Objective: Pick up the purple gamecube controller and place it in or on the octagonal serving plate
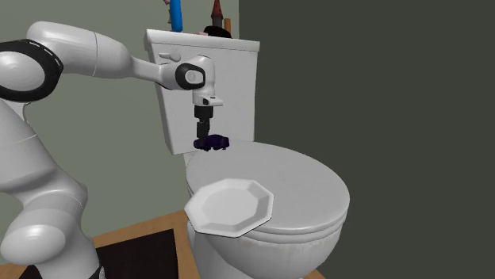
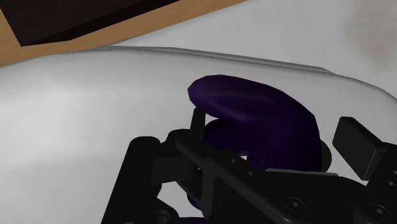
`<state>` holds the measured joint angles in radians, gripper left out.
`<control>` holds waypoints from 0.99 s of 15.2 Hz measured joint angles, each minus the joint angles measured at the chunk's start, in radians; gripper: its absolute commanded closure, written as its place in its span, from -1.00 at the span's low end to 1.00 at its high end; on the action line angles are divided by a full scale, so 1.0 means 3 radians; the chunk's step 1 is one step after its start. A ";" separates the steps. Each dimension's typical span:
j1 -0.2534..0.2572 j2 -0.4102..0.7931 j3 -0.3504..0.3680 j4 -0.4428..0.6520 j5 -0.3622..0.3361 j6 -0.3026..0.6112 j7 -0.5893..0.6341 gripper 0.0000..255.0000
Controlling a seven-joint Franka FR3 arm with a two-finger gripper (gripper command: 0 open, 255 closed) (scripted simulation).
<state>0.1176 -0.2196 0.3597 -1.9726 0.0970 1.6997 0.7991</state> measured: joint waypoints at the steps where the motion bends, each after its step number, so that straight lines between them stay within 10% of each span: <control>1: 0.0000 0.0000 0.0000 0.0000 0.0000 0.0000 0.0000 1.00; 15: -0.0002 0.0014 -0.0003 0.0155 -0.0008 -0.0134 0.0009 1.00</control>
<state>0.1168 -0.2155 0.3587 -1.9262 0.0945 1.6596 0.8020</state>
